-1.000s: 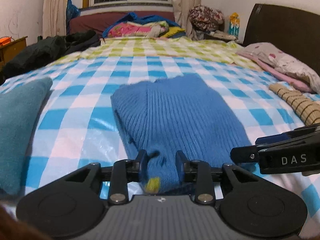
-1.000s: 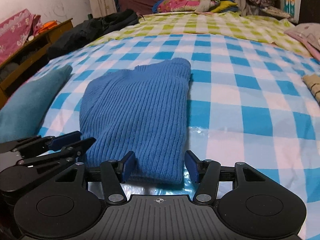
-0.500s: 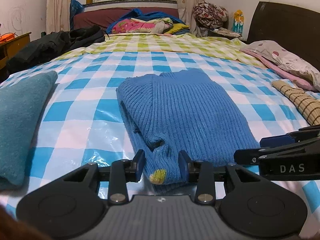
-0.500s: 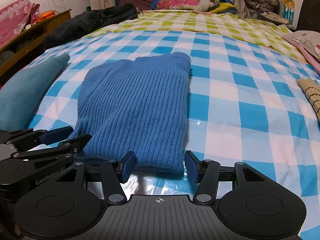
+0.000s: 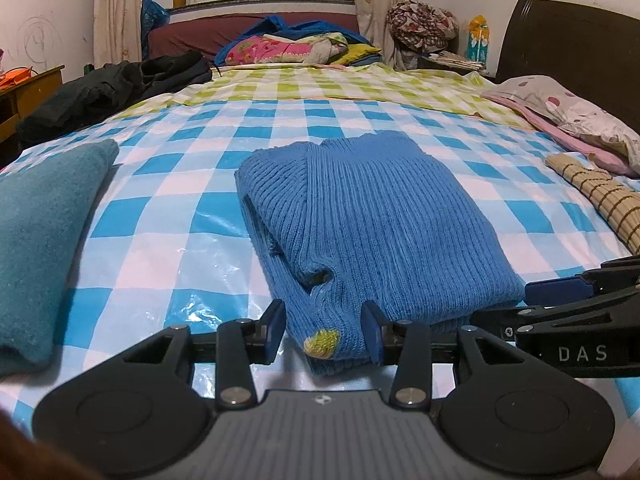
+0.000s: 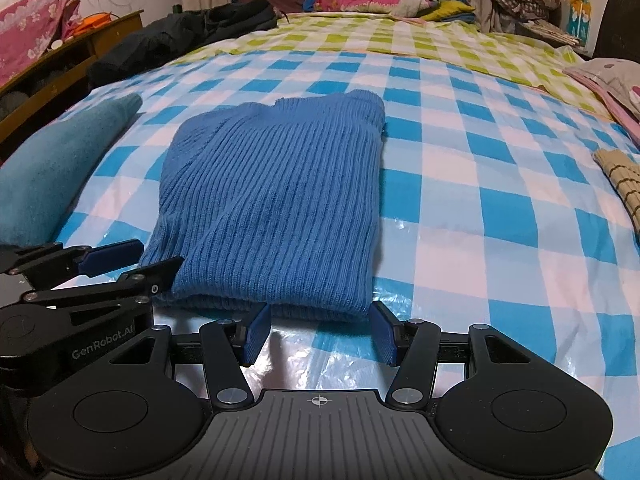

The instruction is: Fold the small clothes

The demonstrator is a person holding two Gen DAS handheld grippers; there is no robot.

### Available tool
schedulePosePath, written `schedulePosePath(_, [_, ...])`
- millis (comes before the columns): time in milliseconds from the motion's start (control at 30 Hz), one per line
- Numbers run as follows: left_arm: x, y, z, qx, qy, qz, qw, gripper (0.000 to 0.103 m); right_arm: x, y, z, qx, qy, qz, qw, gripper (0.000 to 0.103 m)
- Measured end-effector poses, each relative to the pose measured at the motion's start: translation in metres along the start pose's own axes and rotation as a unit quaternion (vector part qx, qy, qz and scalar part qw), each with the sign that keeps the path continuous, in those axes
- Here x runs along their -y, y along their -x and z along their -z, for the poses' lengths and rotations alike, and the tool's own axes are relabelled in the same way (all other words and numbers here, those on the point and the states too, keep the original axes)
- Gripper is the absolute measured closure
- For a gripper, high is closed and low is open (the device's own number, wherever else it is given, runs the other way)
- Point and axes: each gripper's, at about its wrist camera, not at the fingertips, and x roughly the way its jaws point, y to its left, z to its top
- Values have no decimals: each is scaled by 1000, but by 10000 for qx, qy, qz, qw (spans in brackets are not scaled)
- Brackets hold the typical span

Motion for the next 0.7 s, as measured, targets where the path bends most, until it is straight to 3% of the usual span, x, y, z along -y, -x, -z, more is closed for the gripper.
schedulePosePath(500, [-5, 11, -8, 207, 170, 157, 9995, 56, 5, -1, -6, 27, -30, -22, 10000, 49])
schedulePosePath(700, [-9, 15, -23, 360, 251, 219, 9988, 55, 22, 10, -22, 205, -372, -218, 9989, 49])
